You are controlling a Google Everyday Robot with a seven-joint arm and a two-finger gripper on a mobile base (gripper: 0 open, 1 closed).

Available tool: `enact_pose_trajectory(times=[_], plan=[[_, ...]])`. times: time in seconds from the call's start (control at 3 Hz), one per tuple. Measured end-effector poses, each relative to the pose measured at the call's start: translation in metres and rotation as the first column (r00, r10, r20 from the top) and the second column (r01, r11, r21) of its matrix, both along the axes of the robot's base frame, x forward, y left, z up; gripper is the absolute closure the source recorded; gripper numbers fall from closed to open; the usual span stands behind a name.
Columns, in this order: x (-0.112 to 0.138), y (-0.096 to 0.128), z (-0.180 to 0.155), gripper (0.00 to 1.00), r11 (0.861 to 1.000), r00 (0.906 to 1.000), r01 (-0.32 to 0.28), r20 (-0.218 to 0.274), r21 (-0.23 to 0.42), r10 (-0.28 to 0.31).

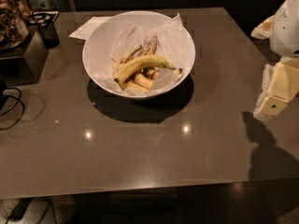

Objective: Pick banana from white bowl

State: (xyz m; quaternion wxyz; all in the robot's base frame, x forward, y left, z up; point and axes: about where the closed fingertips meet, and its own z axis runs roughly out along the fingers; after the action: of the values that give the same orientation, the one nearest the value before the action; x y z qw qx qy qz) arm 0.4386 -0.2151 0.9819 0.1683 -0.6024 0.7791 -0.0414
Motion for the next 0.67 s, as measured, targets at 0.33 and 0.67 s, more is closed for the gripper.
enact_pose_trajectory(times=[0.33, 0.67], plan=[[0.0000, 0.0000, 0.0000, 0.00, 1.000, 1.0000, 0.000, 0.000, 0.000, 0.000], [0.0045, 0.0046, 0.0044, 0.00, 1.000, 0.9996, -0.025, 0.009, -0.009, 0.025]])
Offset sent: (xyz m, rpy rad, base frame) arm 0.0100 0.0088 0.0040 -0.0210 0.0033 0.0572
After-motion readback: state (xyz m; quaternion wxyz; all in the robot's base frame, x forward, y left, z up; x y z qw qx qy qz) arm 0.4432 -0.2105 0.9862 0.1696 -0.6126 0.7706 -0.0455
